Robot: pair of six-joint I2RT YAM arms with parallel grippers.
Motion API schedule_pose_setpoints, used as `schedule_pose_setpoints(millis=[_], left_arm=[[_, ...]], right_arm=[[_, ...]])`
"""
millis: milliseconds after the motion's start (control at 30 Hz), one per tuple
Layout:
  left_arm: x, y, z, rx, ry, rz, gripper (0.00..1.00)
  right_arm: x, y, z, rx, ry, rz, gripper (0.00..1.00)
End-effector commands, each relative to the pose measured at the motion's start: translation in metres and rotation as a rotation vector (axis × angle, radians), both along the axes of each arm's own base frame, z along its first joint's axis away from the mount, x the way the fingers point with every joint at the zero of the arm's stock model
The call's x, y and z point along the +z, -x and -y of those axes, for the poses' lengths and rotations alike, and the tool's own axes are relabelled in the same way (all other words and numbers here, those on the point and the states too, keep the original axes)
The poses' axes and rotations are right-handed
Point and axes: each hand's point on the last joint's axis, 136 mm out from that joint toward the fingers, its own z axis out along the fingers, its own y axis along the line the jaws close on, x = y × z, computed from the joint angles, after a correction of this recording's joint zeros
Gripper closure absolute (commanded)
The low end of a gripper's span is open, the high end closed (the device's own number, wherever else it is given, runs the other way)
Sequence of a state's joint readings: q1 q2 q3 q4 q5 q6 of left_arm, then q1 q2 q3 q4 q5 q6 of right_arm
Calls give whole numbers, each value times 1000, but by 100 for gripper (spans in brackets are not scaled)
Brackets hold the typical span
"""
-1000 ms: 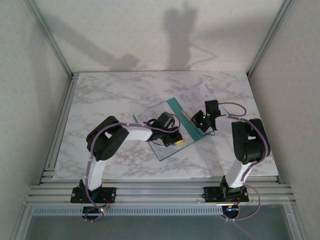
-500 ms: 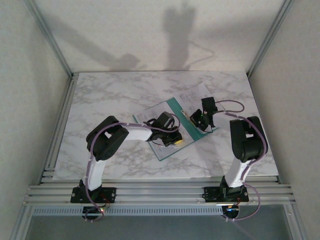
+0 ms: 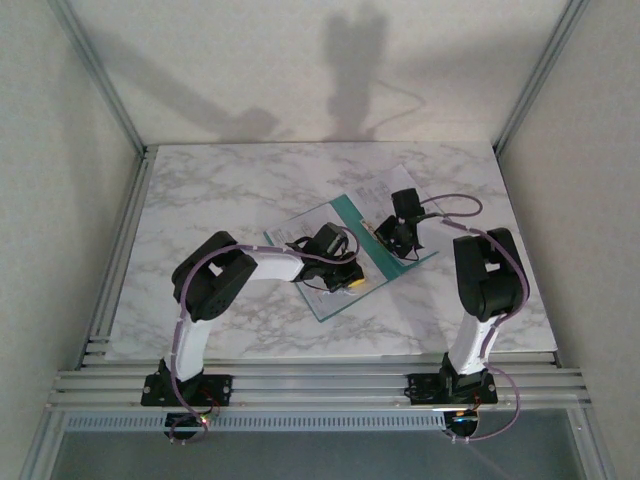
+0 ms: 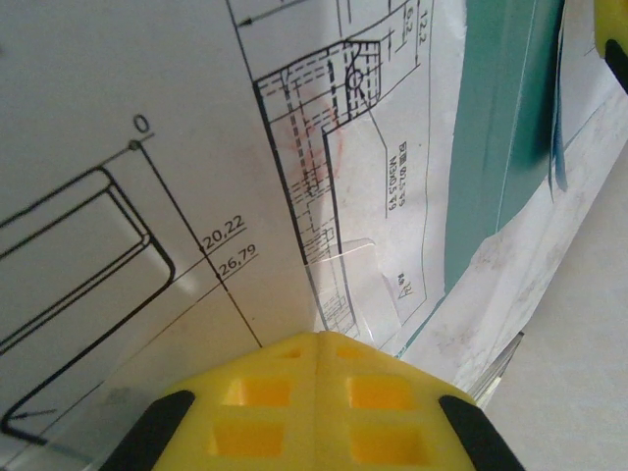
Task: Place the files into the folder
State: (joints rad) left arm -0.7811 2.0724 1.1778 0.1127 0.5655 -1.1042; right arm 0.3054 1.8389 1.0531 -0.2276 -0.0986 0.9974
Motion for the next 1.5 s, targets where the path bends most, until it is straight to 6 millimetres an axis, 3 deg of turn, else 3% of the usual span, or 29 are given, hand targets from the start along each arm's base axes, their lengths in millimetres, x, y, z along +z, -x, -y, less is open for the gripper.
schedule_pose_setpoints(millis=[0,567,967,1167,1300,1467], left_arm=[[-41,21,-36,40,-158,-136,100],[-35,19,-36,39,-152,-127,100],[-7,4,-16,-10,-132,-56,98],[23,-4,-13,-6,-119,-1,94],[38,-11,-28,30,-146,30,90],[32,-13,-57,89,-175,17,87]], right_arm=[[-73,72,37,-60,198,-318,100],[-90,103,52,-167,287,-495,100],[-97,109,44,-146,354,-527,100],[-96,112,47,-141,387,-548,100],[-93,112,43,-137,392,-565,100],[-93,114,36,-125,396,-589,100]])
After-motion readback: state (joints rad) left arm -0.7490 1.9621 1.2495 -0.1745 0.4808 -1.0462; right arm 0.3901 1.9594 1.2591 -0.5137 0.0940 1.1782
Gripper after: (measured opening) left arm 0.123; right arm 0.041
